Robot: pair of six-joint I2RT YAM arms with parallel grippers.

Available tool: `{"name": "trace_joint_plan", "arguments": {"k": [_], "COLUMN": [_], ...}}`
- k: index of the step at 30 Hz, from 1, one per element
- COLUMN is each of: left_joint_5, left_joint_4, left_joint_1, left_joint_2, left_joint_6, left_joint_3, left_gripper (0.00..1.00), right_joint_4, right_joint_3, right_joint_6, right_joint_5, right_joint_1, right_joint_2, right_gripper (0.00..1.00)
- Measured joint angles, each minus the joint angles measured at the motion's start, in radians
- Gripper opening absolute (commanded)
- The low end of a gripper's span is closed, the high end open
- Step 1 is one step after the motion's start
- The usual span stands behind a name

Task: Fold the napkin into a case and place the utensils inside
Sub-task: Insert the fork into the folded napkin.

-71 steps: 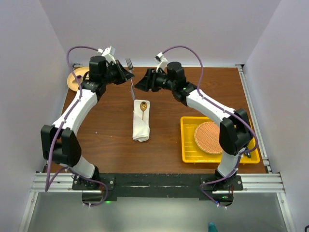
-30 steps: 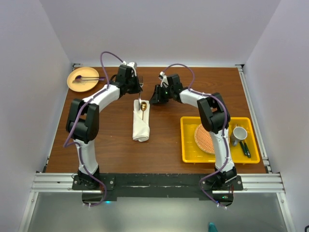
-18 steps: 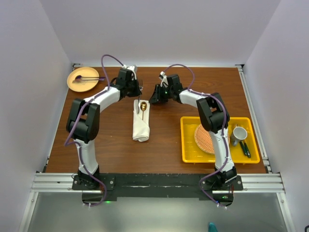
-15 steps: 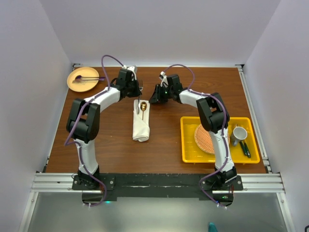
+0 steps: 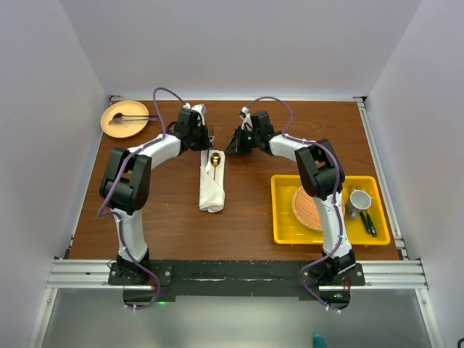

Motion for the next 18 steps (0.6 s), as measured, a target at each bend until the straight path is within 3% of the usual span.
{"name": "trace_joint_plan", "arguments": {"k": [18], "left_joint_5": [0.009], "left_joint_4": [-0.032], "left_joint_1": [-0.010], "left_joint_2": [-0.079], "left_joint_6": [-0.037], "left_joint_3": [-0.119], "left_gripper": [0.00], "right_joint_4": [-0.003], "right_joint_3": [0.000], "right_joint_6": [0.002], "right_joint_5": [0.030], "right_joint_1": [0.004], "right_joint_2": [0.000], "right_gripper": [0.00]}}
